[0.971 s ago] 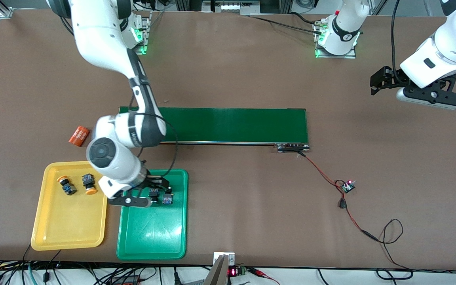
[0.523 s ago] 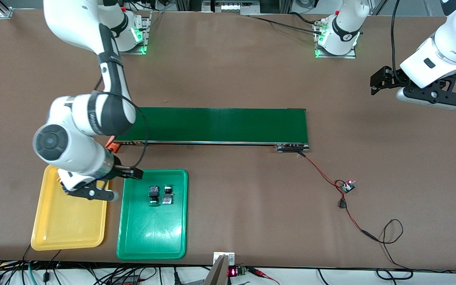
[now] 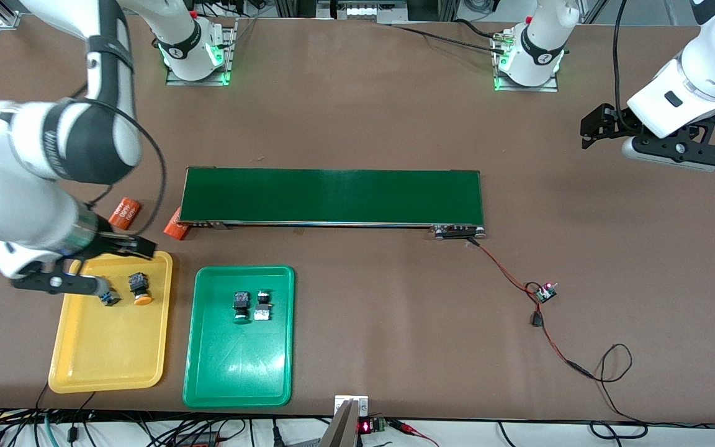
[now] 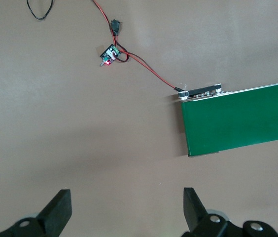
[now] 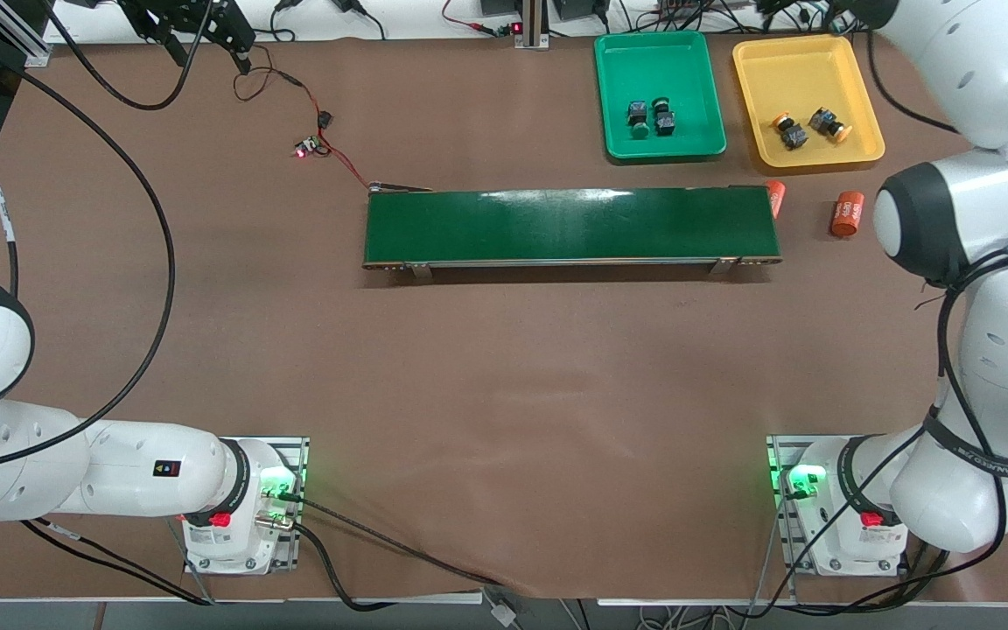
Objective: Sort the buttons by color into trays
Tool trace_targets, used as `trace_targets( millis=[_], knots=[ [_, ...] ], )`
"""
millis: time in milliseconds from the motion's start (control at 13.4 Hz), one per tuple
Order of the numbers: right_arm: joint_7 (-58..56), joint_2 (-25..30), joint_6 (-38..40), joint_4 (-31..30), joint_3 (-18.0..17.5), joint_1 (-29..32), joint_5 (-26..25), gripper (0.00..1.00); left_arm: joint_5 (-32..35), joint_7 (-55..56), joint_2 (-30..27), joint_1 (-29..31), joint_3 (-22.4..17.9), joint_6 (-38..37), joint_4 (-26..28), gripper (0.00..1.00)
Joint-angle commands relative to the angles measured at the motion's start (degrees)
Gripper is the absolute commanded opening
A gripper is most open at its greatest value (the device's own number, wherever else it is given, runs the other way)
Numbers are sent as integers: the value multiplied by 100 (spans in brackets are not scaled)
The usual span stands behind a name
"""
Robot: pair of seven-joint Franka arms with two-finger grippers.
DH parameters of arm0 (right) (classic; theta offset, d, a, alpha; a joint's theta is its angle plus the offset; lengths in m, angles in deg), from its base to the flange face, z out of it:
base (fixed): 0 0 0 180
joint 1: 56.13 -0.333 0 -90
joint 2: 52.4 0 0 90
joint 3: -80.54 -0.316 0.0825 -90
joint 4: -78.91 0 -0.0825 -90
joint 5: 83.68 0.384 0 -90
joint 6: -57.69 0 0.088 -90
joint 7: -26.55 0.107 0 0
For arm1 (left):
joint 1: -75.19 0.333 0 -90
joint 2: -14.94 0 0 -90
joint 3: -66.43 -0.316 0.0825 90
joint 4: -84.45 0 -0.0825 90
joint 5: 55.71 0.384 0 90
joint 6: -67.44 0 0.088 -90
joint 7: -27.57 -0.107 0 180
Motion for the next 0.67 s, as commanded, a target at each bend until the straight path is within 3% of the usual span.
trace_targets(
  millis=[0, 75, 224, 299, 448, 597],
  knots=[
    [-366, 754, 134, -398, -44, 202, -231, 100, -69, -83, 41, -8, -20, -126, -143, 100],
    [-375, 1044, 309, -530, -87, 333, -301, 100, -69, -74, 41, -8, -20, -126, -143, 100],
    [-689, 1396, 582, -549, -655, 920, -529, 100, -69, -74, 41, -8, -20, -126, -143, 100],
    [-769, 1589, 583, -549, -1207, 1358, -879, 100, -69, -74, 41, -8, -20, -126, -143, 100],
    [-823, 1854, 592, -557, -2699, 2587, -1494, 100, -69, -74, 41, -8, -20, -126, -143, 100],
    [-814, 1995, 592, -688, -3626, 3521, -1629, 100, -69, -74, 41, -8, -20, -126, -143, 100]
  ],
)
